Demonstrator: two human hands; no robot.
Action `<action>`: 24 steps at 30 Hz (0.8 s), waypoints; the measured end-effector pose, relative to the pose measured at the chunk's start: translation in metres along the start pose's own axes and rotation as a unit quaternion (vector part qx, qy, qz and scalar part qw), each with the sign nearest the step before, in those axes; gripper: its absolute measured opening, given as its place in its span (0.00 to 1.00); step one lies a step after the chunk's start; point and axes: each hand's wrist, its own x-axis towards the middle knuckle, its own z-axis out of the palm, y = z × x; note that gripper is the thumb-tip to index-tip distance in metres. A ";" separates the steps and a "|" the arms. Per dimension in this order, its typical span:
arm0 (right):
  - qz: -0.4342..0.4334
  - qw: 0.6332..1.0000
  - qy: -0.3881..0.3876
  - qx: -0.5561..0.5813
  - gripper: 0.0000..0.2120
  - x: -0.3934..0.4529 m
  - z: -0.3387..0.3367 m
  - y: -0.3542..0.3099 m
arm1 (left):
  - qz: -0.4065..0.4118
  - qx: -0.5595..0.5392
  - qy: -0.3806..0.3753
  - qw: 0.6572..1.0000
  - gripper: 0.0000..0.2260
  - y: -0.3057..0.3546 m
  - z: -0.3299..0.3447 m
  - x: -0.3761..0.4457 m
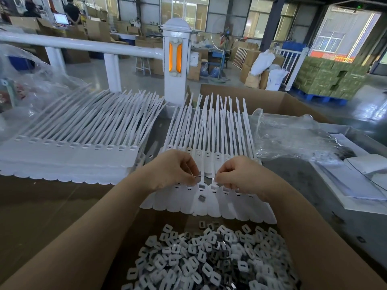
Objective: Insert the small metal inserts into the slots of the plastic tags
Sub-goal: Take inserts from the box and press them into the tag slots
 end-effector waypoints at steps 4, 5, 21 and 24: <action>-0.015 0.999 -0.004 -0.029 0.05 -0.001 0.002 -0.001 | 0.000 0.010 -0.007 1.000 0.06 -0.002 0.001 0.002; -0.019 0.999 -0.007 -0.035 0.05 -0.001 0.002 -0.001 | 0.001 0.010 -0.009 1.000 0.06 -0.002 0.001 0.002; -0.010 0.999 -0.029 -0.028 0.02 -0.001 0.000 -0.001 | 0.015 0.032 -0.026 0.999 0.05 -0.004 0.000 0.002; -0.013 0.997 -0.021 -0.068 0.03 -0.001 0.003 -0.003 | 0.016 0.032 -0.025 0.999 0.05 -0.004 0.000 0.002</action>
